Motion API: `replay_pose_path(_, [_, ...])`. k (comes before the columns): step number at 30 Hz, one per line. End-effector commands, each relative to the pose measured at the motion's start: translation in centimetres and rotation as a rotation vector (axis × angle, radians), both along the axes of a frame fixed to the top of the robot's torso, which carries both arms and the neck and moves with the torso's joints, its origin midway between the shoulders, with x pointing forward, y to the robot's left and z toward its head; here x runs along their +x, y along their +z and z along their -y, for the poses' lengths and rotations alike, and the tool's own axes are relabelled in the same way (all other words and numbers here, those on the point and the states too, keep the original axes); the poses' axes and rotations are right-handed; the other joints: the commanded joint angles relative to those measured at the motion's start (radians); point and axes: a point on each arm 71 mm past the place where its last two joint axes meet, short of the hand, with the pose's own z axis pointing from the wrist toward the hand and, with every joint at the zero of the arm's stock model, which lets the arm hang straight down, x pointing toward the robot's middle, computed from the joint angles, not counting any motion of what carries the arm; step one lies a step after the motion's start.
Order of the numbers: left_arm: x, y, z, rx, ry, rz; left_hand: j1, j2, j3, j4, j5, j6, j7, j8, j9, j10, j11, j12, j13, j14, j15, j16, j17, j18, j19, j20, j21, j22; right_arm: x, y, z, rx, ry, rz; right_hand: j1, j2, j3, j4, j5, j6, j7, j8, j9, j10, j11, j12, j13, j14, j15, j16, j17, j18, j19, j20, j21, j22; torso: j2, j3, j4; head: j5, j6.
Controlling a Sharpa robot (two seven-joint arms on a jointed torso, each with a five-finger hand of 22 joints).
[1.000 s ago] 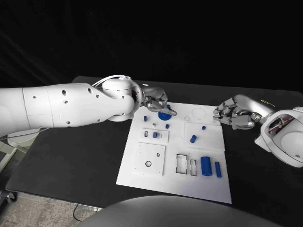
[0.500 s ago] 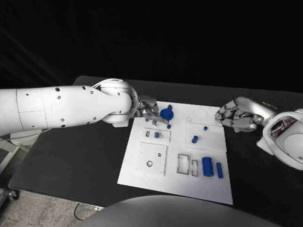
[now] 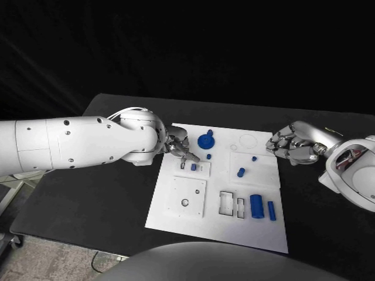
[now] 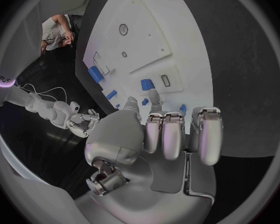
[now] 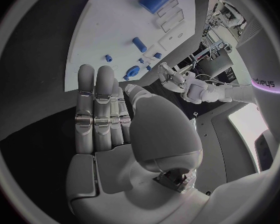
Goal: Assemble the parts on the task board
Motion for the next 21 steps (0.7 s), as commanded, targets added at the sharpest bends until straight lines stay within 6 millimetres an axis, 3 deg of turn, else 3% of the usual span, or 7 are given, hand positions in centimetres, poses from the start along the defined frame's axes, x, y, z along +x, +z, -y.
replay_pose_path(1, [-0.2, -0.5, 0.3, 0.012, -0.009, 0.023, 0.005, -0.004, 0.006, -0.007, 0.004, 0.006, 0.005, -0.017, -0.006, 0.093, 0.003, -0.006, 0.253, 0.096, 0.0, -0.009, 0.249, -0.014, 0.105, 0.001, 0.002, 0.263, -0.1, -0.1, -0.1, -0.01, -0.003, -0.008, 0.006, 0.004, 0.006, 0.0, 0.004, -0.002, 0.004, 0.0, 0.001, 0.006, 0.002, -0.005, -0.002, 0.007, 0.003, -0.004, 0.001, 0.012, 0.008, -0.003, -0.005, -0.002, 0.0, -0.0003, 0.0004, 0.005, 0.0])
replay_pose_path(8, [-0.6, -1.4, 1.1, 0.001, -0.019, 0.009, -0.005, -0.012, 0.031, -0.023, 0.004, 0.021, 0.015, -0.095, -0.044, 0.079, 0.012, -0.019, 0.244, 0.091, 0.007, -0.027, 0.239, -0.014, 0.105, 0.008, 0.002, 0.263, -0.1, -0.1, -0.1, -0.01, -0.002, -0.01, 0.007, 0.003, 0.008, -0.001, 0.007, -0.007, 0.005, -0.003, 0.001, 0.007, 0.001, -0.009, -0.007, 0.007, 0.002, -0.005, 0.002, 0.012, 0.009, -0.003, -0.007, -0.003, 0.001, -0.0006, -0.0004, 0.001, 0.0])
replay_pose_path(12, [-0.4, -1.6, 1.4, 0.003, -0.022, 0.013, -0.004, -0.018, 0.053, -0.039, 0.044, 0.034, 0.018, -0.14, -0.067, 0.073, 0.016, -0.025, 0.24, 0.088, 0.01, -0.035, 0.235, -0.014, 0.105, 0.012, 0.002, 0.263, -0.1, -0.1, -0.1, -0.012, -0.001, -0.012, 0.007, 0.003, 0.008, -0.001, 0.008, -0.007, 0.005, -0.003, 0.001, 0.007, 0.001, -0.009, -0.007, 0.007, 0.002, -0.005, 0.002, 0.012, 0.009, -0.003, -0.007, -0.003, 0.001, 0.0001, -0.0009, 0.005, 0.0])
replay_pose_path(21, [-0.4, -2.2, 1.9, 0.016, -0.034, 0.003, -0.006, -0.027, 0.079, -0.053, 0.087, 0.05, 0.02, -0.179, -0.085, 0.065, 0.017, -0.032, 0.236, 0.086, 0.012, -0.043, 0.232, -0.014, 0.105, 0.014, 0.002, 0.263, -0.1, -0.1, -0.1, -0.015, -0.001, -0.016, 0.008, 0.003, 0.011, -0.002, 0.01, -0.007, 0.005, -0.003, 0.001, 0.011, 0.001, -0.01, -0.01, 0.007, 0.002, -0.006, 0.002, 0.012, 0.01, -0.003, -0.008, -0.004, 0.0, -0.0006, -0.0002, -0.001, 0.0])
